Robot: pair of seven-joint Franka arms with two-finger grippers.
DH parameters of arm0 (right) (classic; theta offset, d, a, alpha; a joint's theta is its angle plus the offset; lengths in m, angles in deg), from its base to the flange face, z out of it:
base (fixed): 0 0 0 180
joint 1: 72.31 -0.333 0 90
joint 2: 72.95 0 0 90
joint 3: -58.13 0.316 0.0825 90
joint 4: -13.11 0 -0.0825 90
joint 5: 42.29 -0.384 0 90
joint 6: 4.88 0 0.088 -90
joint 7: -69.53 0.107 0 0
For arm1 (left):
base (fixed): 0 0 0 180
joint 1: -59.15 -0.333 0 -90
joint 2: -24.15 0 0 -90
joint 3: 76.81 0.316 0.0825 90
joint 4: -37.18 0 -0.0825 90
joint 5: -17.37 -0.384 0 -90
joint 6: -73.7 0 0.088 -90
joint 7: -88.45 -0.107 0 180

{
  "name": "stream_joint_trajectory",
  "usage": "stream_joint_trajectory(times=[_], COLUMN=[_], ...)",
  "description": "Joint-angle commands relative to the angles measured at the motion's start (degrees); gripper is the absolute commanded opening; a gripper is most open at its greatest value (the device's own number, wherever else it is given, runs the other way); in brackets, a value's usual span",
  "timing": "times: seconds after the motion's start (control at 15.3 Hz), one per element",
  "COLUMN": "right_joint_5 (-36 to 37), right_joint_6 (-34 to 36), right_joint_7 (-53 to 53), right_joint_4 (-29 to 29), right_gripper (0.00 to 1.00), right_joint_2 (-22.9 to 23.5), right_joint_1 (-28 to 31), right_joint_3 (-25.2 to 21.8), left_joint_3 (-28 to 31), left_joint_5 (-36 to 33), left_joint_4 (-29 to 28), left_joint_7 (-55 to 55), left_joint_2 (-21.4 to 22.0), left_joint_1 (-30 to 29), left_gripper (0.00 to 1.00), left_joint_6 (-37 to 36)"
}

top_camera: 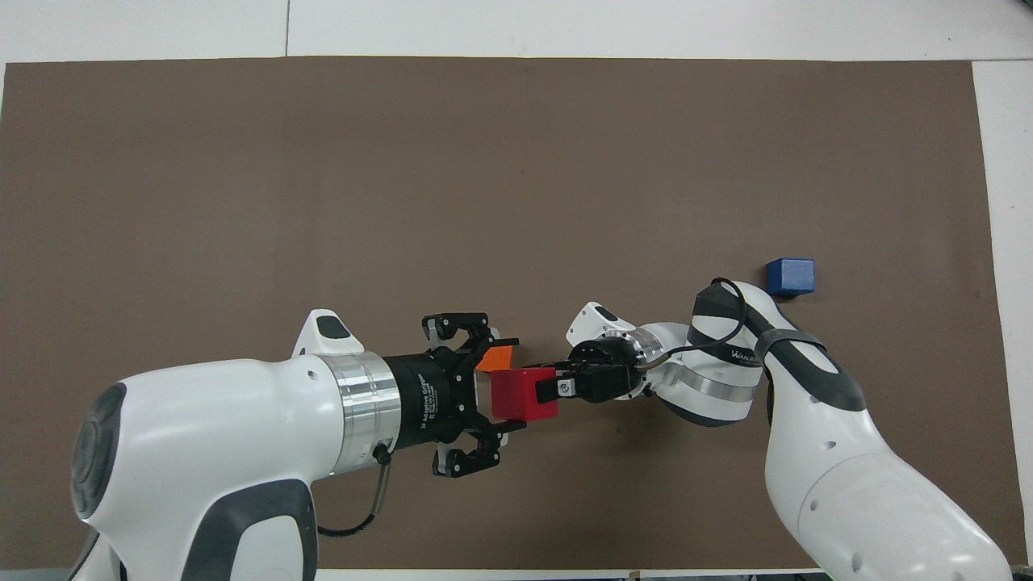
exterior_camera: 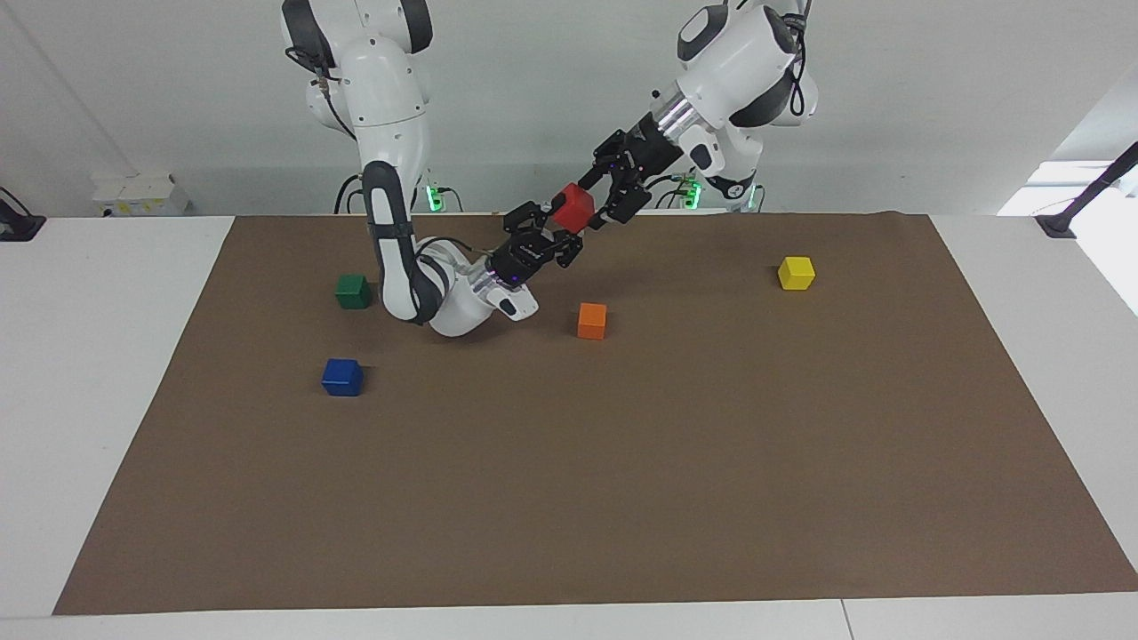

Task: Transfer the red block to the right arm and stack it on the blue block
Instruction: 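Open the left gripper and withdraw it while the right gripper holds the cube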

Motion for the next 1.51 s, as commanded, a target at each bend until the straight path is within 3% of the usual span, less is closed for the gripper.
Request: stream_joint_trajectory(times=[0.0,0.13,0.46,0.66,0.79,0.92,1.05,1.18,1.31,1.44], right_joint_5=[0.28,0.37,0.37,0.45,0.89,5.17,10.89,13.63,20.71,28.20], right_joint_6=[-0.12,-1.69,-12.58,-19.26,-25.93,-35.23,-42.98,-45.38,-50.97,-55.39], right_joint_7=[-0.78,1.22,12.73,18.80,22.93,29.50,34.53,37.96,41.21,44.55], right_joint_4=[-0.34,-0.42,-0.07,1.06,2.21,4.48,6.86,8.18,9.41,10.21], right_gripper=[0.00,0.00,0.00,0.00,0.00,0.00,0.00,0.00,0.00,0.00], right_joint_2=[-0.79,-2.45,-10.26,-13.96,-16.33,-19.93,-22.31,-23.02,-24.51,-25.57], right_joint_1=[-0.13,0.22,2.77,3.65,4.00,4.09,4.70,4.71,4.71,4.71], right_joint_3=[-0.03,-0.12,-0.21,-0.38,-0.47,-0.56,-0.47,-0.56,-0.65,-0.47], left_joint_3=[0.04,0.39,0.39,0.31,0.57,1.01,0.92,1.27,2.15,5.47], left_joint_5=[-6.18,-10.15,-12.96,-27.86,-36.33,-38.72,-43.19,-45.31,-48.82,-49.19], left_joint_4=[2.79,4.10,4.37,5.07,9.97,18.57,22.38,26.23,33.78,33.04], left_joint_7=[-0.49,-5.13,-30.25,-47.29,-60.03,-73.48,-80.80,-86.87,-89.18,-89.18], left_joint_2=[0.16,-0.02,0.16,-0.37,-2.55,-6.94,-8.45,-11.25,-17.31,-17.25], left_joint_1=[-5.95,-9.91,-22.65,-23.11,-24.24,-26.35,-26.27,-25.84,-23.48,-19.70], left_gripper=[1.00,1.00,1.00,1.00,1.00,1.00,1.00,1.00,1.00,1.00], left_joint_6=[-3.06,-8.22,-14.93,-16.15,-22.80,-31.86,-36.10,-38.74,-42.95,-42.97])
